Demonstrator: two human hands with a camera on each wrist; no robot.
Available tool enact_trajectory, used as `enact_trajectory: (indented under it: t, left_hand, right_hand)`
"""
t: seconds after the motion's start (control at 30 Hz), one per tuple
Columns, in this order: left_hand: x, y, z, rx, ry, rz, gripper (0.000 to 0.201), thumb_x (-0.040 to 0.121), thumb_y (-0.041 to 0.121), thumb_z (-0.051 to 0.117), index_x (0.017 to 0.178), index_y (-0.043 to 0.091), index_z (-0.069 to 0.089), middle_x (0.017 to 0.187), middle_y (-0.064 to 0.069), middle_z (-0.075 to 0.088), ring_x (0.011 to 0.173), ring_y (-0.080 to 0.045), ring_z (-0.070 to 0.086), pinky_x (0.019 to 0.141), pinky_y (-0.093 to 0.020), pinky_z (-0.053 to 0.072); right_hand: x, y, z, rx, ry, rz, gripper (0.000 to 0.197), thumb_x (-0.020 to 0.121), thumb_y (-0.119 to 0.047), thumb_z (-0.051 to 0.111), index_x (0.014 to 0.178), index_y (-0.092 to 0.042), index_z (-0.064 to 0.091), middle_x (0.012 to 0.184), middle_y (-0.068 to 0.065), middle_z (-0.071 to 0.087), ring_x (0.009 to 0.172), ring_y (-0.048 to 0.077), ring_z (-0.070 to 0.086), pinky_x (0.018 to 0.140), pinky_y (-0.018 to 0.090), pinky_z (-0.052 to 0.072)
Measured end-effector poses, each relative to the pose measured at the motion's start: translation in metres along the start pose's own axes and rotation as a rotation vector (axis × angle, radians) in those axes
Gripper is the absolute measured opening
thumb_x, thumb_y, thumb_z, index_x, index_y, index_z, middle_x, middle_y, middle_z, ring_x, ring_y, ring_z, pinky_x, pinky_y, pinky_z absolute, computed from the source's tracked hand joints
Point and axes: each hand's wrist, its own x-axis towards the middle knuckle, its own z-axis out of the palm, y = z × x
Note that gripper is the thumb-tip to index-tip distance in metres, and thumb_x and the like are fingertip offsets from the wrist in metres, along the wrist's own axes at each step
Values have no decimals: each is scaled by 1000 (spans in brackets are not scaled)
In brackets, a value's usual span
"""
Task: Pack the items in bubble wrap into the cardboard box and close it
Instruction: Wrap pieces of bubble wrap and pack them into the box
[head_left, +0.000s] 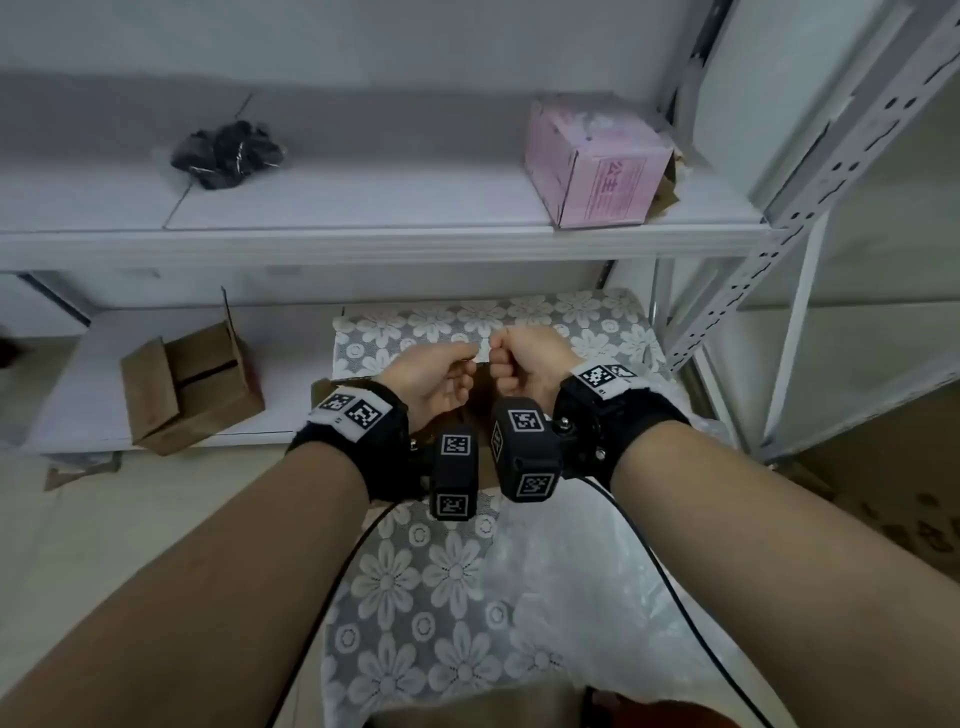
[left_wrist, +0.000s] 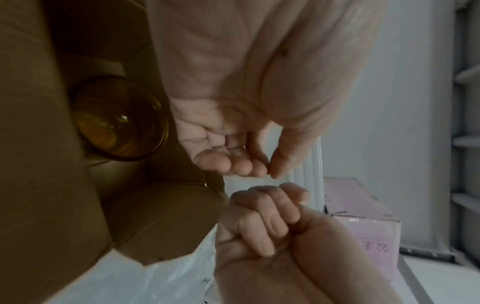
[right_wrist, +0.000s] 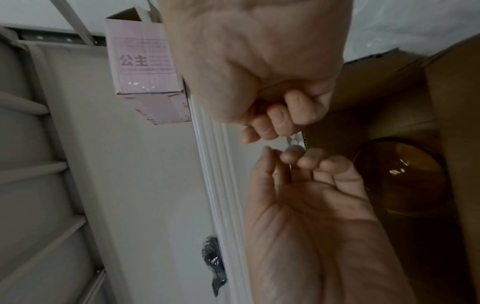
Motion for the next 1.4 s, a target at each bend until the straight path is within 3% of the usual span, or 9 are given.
enact_trajectory:
  t: [0.2, 0.37, 0.57, 0.67, 0.83, 1.03, 1.13, 1.4]
  left_hand:
    - [36, -15, 11, 163, -46, 77, 15, 94, 17, 49, 79, 15, 55, 66, 3, 50, 57, -6, 47, 50, -14, 43]
    - [46, -29, 11, 184, -85, 139, 15, 94, 20, 48, 80, 17, 54, 63, 4, 49, 53, -5, 46, 48, -13, 43]
    - [9, -38, 6, 228, -67, 362, 30, 95, 18, 46, 66, 17, 44, 63, 3, 46, 56, -7, 44, 55, -17, 39]
    - [-15, -60, 1, 249, -40, 452, 29, 94, 18, 48, 65, 16, 46, 63, 2, 46, 54, -8, 44, 51, -16, 40]
    - [-71, -107, -4, 195, -10, 438, 23, 94, 18, 48, 72, 16, 47, 64, 3, 45, 55, -7, 43, 50, -15, 39]
    - [-121, -165, -11, 265, 85, 522, 20, 91, 16, 56, 71, 15, 52, 60, 2, 50, 52, -9, 47, 48, -18, 42]
    - [-130, -182, -14, 284, 90, 508, 19, 91, 18, 58, 72, 15, 54, 60, 2, 50, 52, -9, 46, 44, -17, 42]
    - [-121, -197, -20, 306, 114, 480, 12, 89, 17, 63, 79, 14, 56, 61, 2, 52, 55, -9, 48, 52, -20, 43]
  right_hand:
    - [35, 20, -8, -67, -11, -85, 31, 84, 1, 39, 57, -12, 42, 35, -3, 36, 30, 6, 27, 32, 15, 16]
    - [43, 26, -18, -40, -46, -233, 31, 86, 2, 36, 59, -13, 41, 35, -3, 34, 29, 7, 23, 32, 12, 16]
    - [17, 47, -23, -13, -132, -419, 33, 90, 0, 27, 62, -14, 38, 33, -5, 32, 29, 7, 22, 34, 12, 13]
    - [-7, 70, -25, -23, -142, -491, 33, 89, 0, 28, 61, -15, 38, 34, -5, 32, 32, 7, 23, 34, 13, 13]
    - [-51, 121, -30, -37, -124, -489, 34, 88, -1, 32, 59, -16, 37, 32, -6, 33, 27, 6, 24, 31, 11, 15]
    - [-102, 177, -42, -58, -68, -557, 35, 88, 0, 31, 59, -17, 41, 34, -7, 33, 36, 8, 25, 35, 14, 17]
    - [-115, 195, -43, -83, -53, -565, 34, 88, -1, 33, 59, -17, 42, 37, -5, 34, 42, 10, 25, 37, 16, 18]
    - [-108, 207, -51, -159, 2, -570, 32, 86, 1, 33, 62, -15, 45, 52, -1, 36, 46, 11, 29, 36, 18, 22]
